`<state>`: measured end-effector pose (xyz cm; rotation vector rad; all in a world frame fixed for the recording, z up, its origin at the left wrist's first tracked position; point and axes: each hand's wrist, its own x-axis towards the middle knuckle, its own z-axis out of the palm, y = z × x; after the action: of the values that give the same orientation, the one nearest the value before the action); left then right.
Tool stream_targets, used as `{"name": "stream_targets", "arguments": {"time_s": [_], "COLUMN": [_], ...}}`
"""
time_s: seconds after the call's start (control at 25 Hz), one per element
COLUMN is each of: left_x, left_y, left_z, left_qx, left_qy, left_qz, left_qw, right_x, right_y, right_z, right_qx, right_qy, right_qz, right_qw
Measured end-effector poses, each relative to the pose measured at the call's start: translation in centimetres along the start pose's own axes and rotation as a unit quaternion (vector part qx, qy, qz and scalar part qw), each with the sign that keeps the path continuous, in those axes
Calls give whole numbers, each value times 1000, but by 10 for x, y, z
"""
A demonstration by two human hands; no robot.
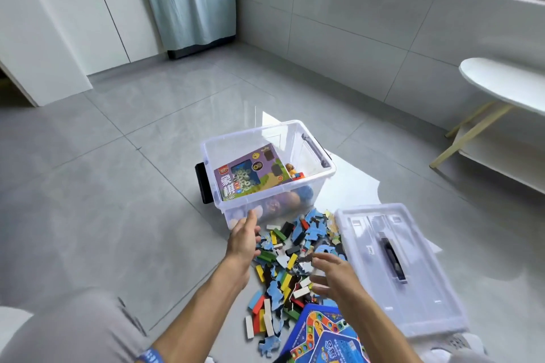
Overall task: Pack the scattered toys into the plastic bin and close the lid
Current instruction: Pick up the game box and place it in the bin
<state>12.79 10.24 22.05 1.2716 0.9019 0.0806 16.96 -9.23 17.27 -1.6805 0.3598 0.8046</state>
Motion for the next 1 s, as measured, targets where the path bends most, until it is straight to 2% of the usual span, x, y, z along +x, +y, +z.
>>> {"name": "stream_targets", "arguments": {"time_s": [0.16,0.28,0.4,0.64,0.8,1.0], "left_x": [-27,-51,-70,-48,-3,48], "left_y": [-16,-15,-26,-108,-158,-184], "left_z": [-16,-21,-20,-30,-20,22], "left_qx": [132,267,270,398,459,436], "left_qy": [-43,-87,-85,-89,-111,-120], "left_qz": [27,64,82,-17,-87,-153], "left_qw": [990,957,956,913,877,879], "right_x": [-35,-54,-59,-25,17,53], "right_y": [30,40,49,80,129,162], "right_z": [-17,-28,-30,-38,-36,-28], "right_qx": [11,20,-23,-165,-336,-417], "right_qy": [-10,-6,-3,23,12,-45], "right_qz": [-2,-15,-31,-18,6,69], "right_qw": [1000,1000,999,986,942,905]}}
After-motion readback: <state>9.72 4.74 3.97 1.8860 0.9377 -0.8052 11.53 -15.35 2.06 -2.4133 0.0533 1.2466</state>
